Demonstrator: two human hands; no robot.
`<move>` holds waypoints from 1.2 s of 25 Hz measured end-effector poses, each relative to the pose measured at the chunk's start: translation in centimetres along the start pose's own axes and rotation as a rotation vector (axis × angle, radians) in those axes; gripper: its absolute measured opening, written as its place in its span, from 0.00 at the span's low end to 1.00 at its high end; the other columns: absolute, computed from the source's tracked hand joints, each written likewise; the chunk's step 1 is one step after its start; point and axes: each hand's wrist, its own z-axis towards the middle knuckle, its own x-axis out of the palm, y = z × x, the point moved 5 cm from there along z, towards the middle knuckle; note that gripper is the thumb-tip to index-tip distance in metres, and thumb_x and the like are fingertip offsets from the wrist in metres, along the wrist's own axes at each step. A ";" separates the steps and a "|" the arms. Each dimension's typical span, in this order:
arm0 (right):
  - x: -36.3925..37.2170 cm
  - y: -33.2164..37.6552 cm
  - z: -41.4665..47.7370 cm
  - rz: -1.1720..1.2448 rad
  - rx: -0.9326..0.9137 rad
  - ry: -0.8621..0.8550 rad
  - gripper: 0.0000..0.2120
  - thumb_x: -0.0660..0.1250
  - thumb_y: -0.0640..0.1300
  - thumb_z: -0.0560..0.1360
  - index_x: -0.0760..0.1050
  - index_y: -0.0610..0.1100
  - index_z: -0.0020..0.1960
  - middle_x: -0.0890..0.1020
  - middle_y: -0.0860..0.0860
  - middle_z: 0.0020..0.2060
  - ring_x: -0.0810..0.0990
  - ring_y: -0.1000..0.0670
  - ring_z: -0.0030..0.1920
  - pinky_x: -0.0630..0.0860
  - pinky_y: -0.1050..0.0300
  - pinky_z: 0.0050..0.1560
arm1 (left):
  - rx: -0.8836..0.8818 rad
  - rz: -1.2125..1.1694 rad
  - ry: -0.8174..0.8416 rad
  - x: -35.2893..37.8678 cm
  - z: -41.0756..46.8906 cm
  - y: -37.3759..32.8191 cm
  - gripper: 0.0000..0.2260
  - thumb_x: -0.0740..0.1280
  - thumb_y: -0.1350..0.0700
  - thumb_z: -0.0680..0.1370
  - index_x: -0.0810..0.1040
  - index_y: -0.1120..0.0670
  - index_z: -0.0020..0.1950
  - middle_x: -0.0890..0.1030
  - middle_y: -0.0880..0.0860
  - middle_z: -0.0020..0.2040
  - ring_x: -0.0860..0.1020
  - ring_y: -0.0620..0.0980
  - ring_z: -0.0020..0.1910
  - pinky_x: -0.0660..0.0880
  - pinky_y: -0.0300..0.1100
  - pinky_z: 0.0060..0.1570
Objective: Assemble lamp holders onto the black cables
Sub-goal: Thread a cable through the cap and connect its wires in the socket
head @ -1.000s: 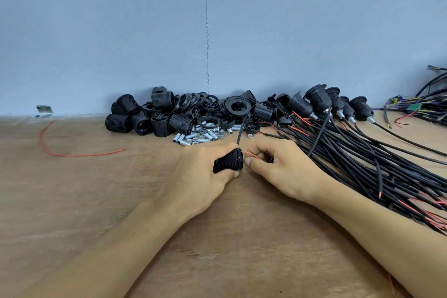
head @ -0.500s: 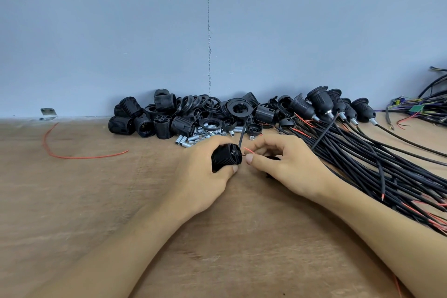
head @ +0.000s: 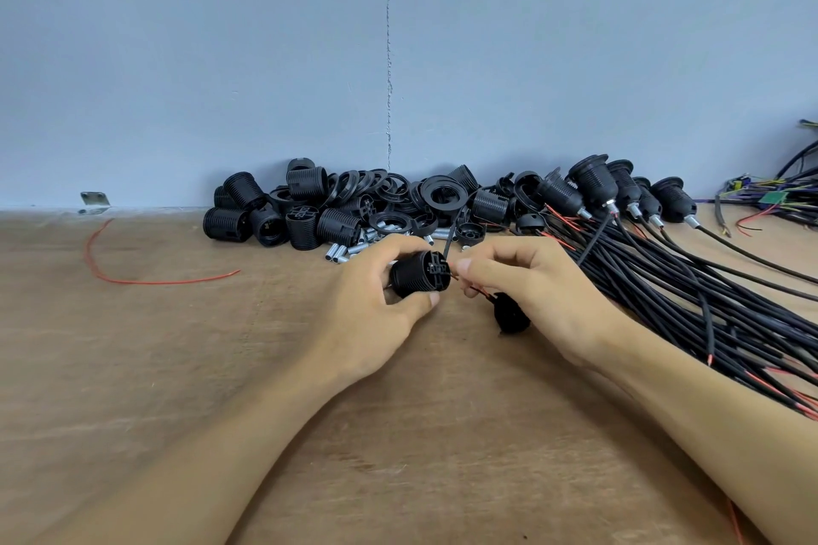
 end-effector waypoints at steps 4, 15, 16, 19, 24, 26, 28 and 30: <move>0.2 0.1 -0.1 -0.014 0.017 -0.010 0.11 0.72 0.38 0.74 0.79 0.38 0.33 0.84 0.52 0.39 0.78 0.59 0.39 0.69 0.73 0.41 | 0.063 0.045 -0.014 0.2 -0.1 -0.6 0.17 0.73 0.56 0.71 0.79 0.37 0.55 0.84 0.41 0.53 0.82 0.44 0.56 0.79 0.43 0.59; 0.3 0.1 -0.2 -0.079 0.007 0.010 0.11 0.72 0.40 0.75 0.79 0.40 0.35 0.83 0.44 0.41 0.76 0.55 0.39 0.69 0.67 0.42 | 0.149 0.169 -0.047 0.2 -0.3 -1.4 0.17 0.71 0.57 0.71 0.79 0.40 0.57 0.81 0.39 0.54 0.80 0.44 0.57 0.79 0.51 0.58; 0.3 0.0 -0.2 -0.092 0.004 0.010 0.11 0.73 0.41 0.75 0.79 0.40 0.35 0.83 0.43 0.41 0.76 0.53 0.40 0.69 0.64 0.43 | 0.180 0.204 -0.058 0.2 -0.4 -1.5 0.17 0.72 0.58 0.71 0.80 0.41 0.56 0.80 0.39 0.54 0.79 0.43 0.57 0.79 0.49 0.57; 0.2 -0.1 -0.2 -0.129 0.000 -0.002 0.10 0.73 0.43 0.75 0.80 0.41 0.37 0.82 0.41 0.39 0.77 0.41 0.41 0.71 0.50 0.45 | 0.244 0.287 -0.083 0.0 -0.5 -1.7 0.18 0.75 0.62 0.71 0.82 0.42 0.55 0.80 0.39 0.52 0.78 0.39 0.56 0.77 0.38 0.55; -0.1 0.3 -0.3 -0.217 -0.020 -0.083 0.08 0.74 0.43 0.74 0.81 0.45 0.37 0.81 0.48 0.37 0.79 0.45 0.40 0.74 0.51 0.43 | 0.250 0.378 -0.119 0.0 -0.6 -1.6 0.18 0.78 0.61 0.69 0.83 0.45 0.55 0.78 0.40 0.52 0.75 0.36 0.53 0.65 0.22 0.52; -0.2 0.6 -0.3 -0.249 -0.047 -0.098 0.09 0.74 0.42 0.74 0.80 0.47 0.35 0.80 0.51 0.37 0.77 0.53 0.40 0.72 0.59 0.44 | 0.225 0.366 -0.110 0.1 -0.6 -1.4 0.18 0.79 0.59 0.69 0.83 0.45 0.55 0.78 0.40 0.51 0.75 0.37 0.53 0.66 0.24 0.52; -0.2 0.8 -0.4 -0.285 -0.072 -0.091 0.10 0.74 0.41 0.74 0.80 0.48 0.34 0.79 0.51 0.38 0.76 0.56 0.40 0.71 0.62 0.44 | 0.201 0.350 -0.103 0.1 -0.5 -1.2 0.17 0.79 0.57 0.70 0.83 0.45 0.56 0.79 0.40 0.51 0.76 0.38 0.52 0.69 0.28 0.51; -0.1 0.9 -0.4 -0.305 -0.078 -0.057 0.09 0.74 0.42 0.74 0.81 0.48 0.36 0.78 0.53 0.38 0.77 0.55 0.41 0.70 0.64 0.44 | 0.165 0.315 -0.090 0.1 -0.4 -1.1 0.16 0.79 0.56 0.70 0.83 0.45 0.56 0.79 0.41 0.50 0.77 0.40 0.51 0.74 0.36 0.51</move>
